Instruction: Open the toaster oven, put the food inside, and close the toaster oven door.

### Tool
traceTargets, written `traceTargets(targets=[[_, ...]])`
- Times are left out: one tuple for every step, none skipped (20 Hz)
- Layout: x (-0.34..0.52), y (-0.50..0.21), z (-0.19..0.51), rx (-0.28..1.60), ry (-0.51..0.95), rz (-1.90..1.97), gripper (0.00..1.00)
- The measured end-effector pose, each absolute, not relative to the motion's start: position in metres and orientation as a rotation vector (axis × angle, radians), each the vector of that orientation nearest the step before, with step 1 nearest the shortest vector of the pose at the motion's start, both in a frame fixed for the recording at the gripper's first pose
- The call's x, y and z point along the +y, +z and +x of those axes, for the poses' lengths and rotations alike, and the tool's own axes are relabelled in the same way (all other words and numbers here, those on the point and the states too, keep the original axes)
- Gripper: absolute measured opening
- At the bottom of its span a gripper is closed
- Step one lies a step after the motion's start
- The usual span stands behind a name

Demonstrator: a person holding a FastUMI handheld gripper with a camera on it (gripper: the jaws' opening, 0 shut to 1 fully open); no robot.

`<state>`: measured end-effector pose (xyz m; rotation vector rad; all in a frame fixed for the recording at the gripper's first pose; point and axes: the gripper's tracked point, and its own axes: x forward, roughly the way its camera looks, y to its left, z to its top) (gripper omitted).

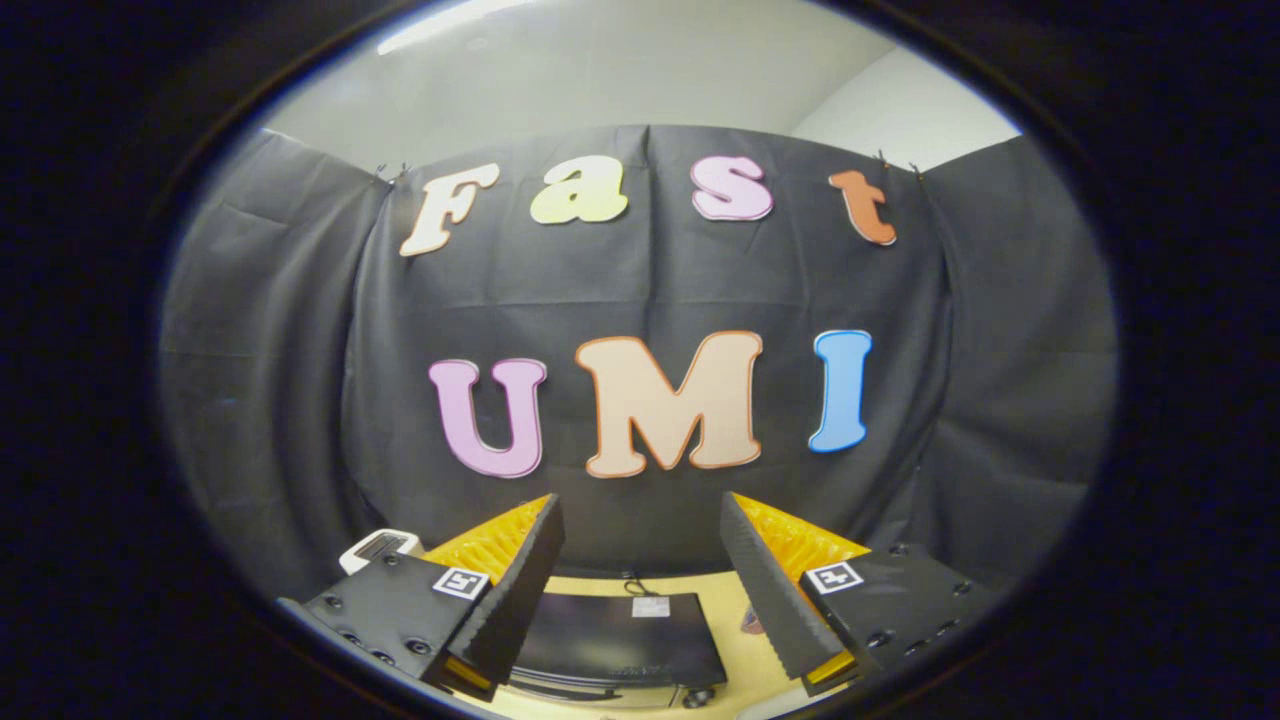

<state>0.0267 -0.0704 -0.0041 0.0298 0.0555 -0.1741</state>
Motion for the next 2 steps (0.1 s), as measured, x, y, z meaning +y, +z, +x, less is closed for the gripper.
traceTargets(targets=[[-0.0799,-0.0019,0.0256,0.051,-0.191,0.034,0.99],[-0.0895,-0.0018,0.0203,0.050,-0.206,0.037,0.99]])
